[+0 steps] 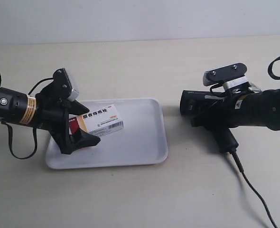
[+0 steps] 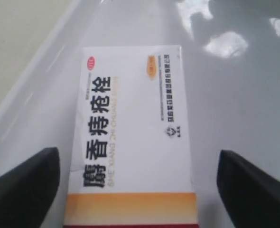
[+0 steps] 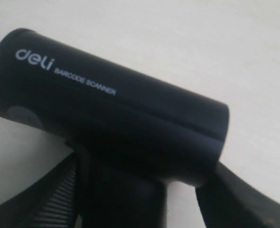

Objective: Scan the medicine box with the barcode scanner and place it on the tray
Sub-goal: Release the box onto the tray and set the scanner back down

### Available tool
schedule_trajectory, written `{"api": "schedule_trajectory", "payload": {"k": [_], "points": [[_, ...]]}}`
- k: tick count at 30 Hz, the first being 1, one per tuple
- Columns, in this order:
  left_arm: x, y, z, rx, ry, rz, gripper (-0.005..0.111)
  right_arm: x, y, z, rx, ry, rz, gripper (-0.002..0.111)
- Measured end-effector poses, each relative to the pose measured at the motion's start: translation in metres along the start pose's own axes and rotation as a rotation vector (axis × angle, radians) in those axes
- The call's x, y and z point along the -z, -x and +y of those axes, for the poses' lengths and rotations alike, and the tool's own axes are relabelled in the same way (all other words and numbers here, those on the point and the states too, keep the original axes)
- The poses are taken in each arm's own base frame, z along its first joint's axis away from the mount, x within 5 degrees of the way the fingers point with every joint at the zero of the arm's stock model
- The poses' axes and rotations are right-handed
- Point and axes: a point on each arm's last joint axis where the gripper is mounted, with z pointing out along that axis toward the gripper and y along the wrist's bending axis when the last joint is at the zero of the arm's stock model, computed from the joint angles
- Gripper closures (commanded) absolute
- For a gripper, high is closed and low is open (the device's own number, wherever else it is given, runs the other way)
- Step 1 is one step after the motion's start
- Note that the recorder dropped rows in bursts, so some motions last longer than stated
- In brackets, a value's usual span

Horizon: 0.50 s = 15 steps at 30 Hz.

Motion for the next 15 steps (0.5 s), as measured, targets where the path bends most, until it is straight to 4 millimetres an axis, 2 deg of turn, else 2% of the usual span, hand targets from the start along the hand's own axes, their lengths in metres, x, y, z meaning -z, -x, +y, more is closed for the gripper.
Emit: {"api": "schedule_trajectory", "payload": {"k": [2,4,7,8,9,10,11,12,13,14,15], "points": [[0.003,0.004,0.0,-0.007,0.001,-0.013,0.001,0.0,0.0,0.0,-0.015,0.0,0.0,0.032],[0.009,0.011,-0.001,-0.018,0.002,-0.039,0.001,0.0,0.0,0.0,-0.044,0.0,0.0,0.023],[0.024,0.027,-0.003,-0.024,0.012,-0.076,0.002,0.006,0.003,0.0,-0.063,0.002,0.006,0.02],[0.04,0.041,-0.005,-0.028,0.03,-0.101,0.004,0.019,0.01,0.0,-0.066,0.005,-0.003,0.02],[0.05,0.049,-0.007,-0.025,0.038,-0.112,0.013,0.03,0.016,0.0,-0.066,0.007,-0.014,0.023],[0.069,0.062,-0.012,-0.023,0.05,-0.13,0.021,0.056,0.028,0.0,-0.069,0.013,-0.045,0.027],[0.08,0.071,-0.016,-0.012,0.057,-0.153,0.045,0.073,0.033,0.001,-0.069,0.016,-0.062,0.041],[0.103,0.087,-0.027,-0.005,0.061,-0.215,0.057,0.108,0.042,0.001,-0.069,0.023,-0.111,0.051],[0.112,0.092,-0.033,-0.001,0.054,-0.241,0.091,0.124,0.045,0.001,-0.068,0.026,-0.134,0.074],[0.13,0.099,-0.049,-0.003,0.048,-0.289,0.105,0.161,0.048,0.0,-0.068,0.033,-0.215,0.092],[0.143,0.1,-0.062,-0.018,0.052,-0.313,0.104,0.19,0.042,0.0,-0.067,0.037,-0.298,0.104]]}}
